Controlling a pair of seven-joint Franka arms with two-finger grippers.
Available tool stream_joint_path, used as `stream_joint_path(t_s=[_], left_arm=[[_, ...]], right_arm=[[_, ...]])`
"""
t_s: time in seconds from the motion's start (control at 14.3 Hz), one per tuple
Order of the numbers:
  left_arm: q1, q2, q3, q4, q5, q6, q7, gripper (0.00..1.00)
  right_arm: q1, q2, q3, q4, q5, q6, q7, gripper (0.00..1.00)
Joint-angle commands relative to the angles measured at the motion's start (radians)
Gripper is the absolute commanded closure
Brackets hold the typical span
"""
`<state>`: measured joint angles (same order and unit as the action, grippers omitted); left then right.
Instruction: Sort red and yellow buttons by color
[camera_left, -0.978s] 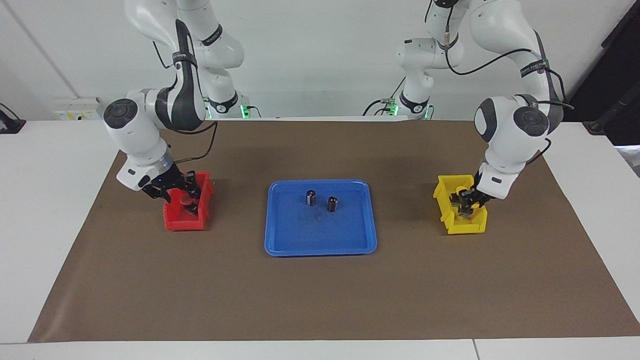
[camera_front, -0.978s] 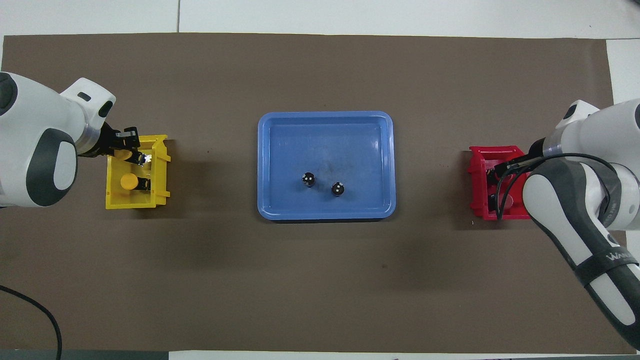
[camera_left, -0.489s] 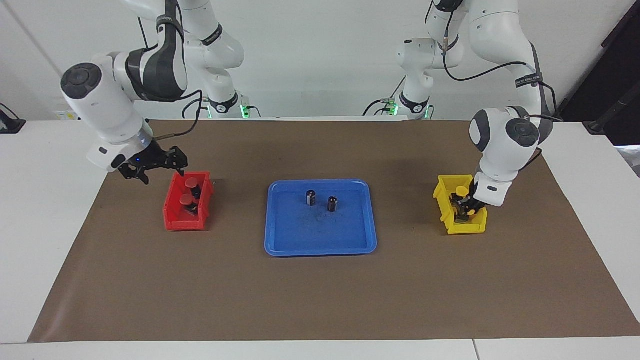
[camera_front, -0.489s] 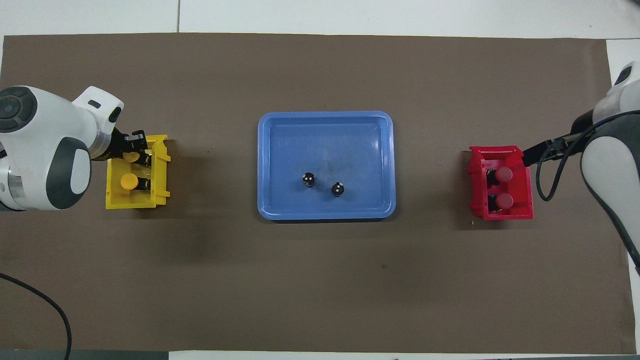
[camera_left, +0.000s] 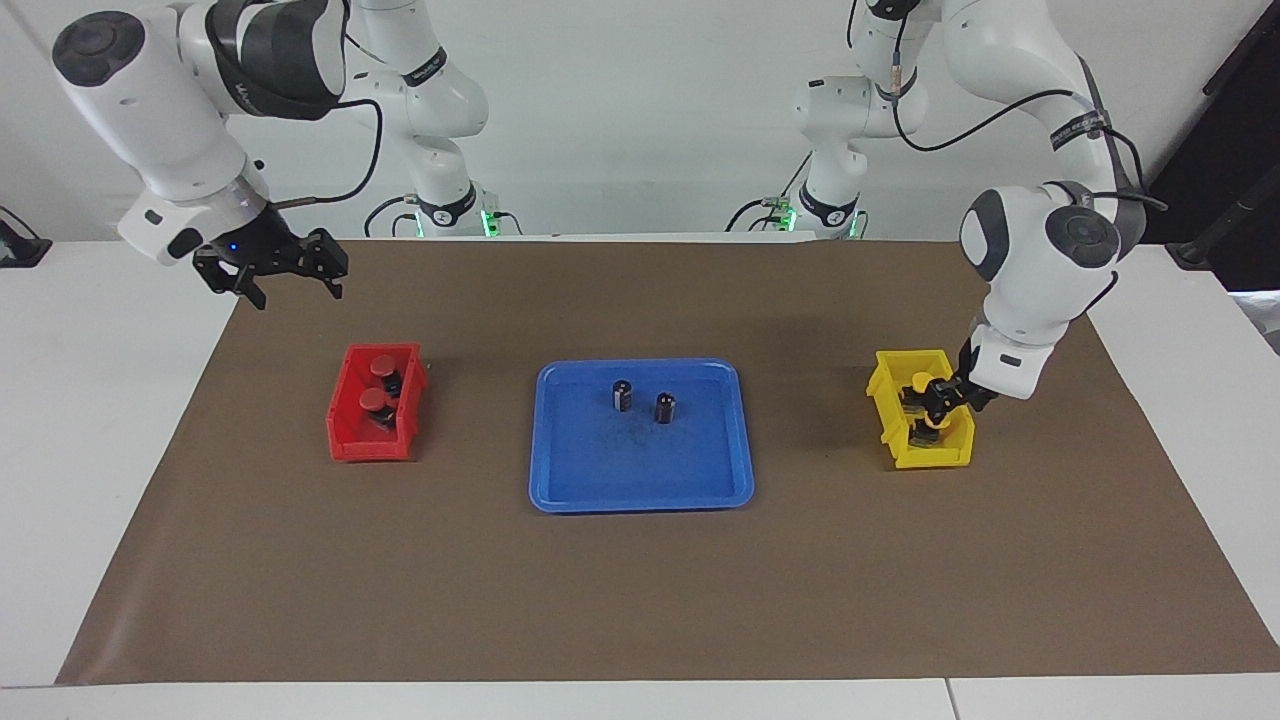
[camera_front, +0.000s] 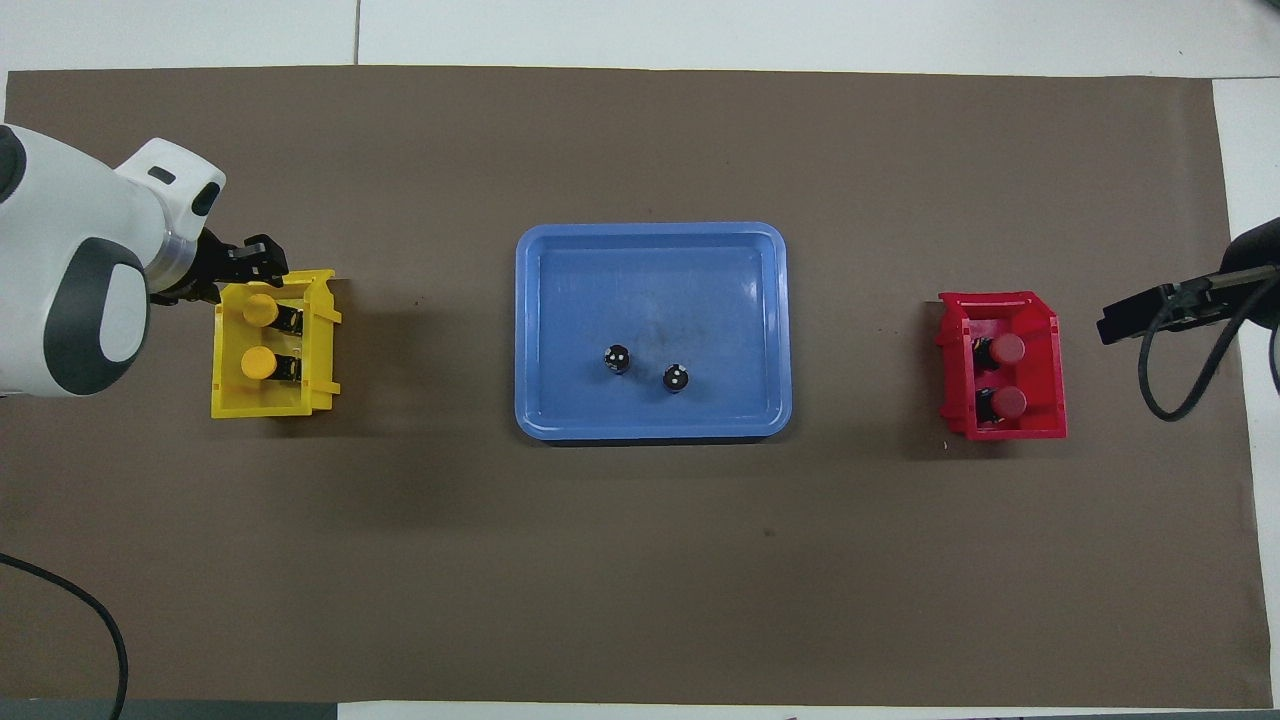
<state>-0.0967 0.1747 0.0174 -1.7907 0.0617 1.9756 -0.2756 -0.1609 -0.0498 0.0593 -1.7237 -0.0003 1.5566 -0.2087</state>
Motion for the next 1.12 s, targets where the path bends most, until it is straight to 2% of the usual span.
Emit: stream_joint_path(t_s=[0.0, 0.14, 0.21, 0.28, 0.49, 0.7, 1.05], left_arm=[[0.012, -0.079, 0.001, 0.063, -0.010, -0.154, 0.088, 0.16], [0.034, -0.148, 0.001, 0.063, -0.010, -0.231, 0.099, 0.10], [0.035, -0.170, 0.003, 0.063, -0.010, -0.253, 0.099, 0.03], [0.037, -0.187, 0.003, 0.063, -0.008, -0.259, 0.101, 0.00], [0.084, -0.239, 0.003, 0.063, -0.010, -0.352, 0.131, 0.00], [0.092, -0.291, 0.003, 0.053, -0.030, -0.425, 0.280, 0.00], [0.091, -0.290, 0.004, 0.088, -0.036, -0.422, 0.340, 0.00]], right_arm=[[0.024, -0.015, -0.062, 0.003, -0.026, -0.082, 0.025, 0.00], [0.030, -0.004, -0.093, 0.022, -0.030, -0.088, 0.032, 0.00], [0.030, 0.001, -0.098, 0.057, -0.029, -0.104, 0.060, 0.00], [0.037, 0.002, -0.096, 0.068, -0.029, -0.108, 0.095, 0.00], [0.058, 0.011, -0.096, 0.085, -0.032, -0.098, 0.138, 0.00], [0.055, 0.002, -0.107, 0.075, -0.040, -0.087, 0.143, 0.00], [0.057, 0.001, -0.096, 0.075, -0.038, -0.089, 0.137, 0.00]])
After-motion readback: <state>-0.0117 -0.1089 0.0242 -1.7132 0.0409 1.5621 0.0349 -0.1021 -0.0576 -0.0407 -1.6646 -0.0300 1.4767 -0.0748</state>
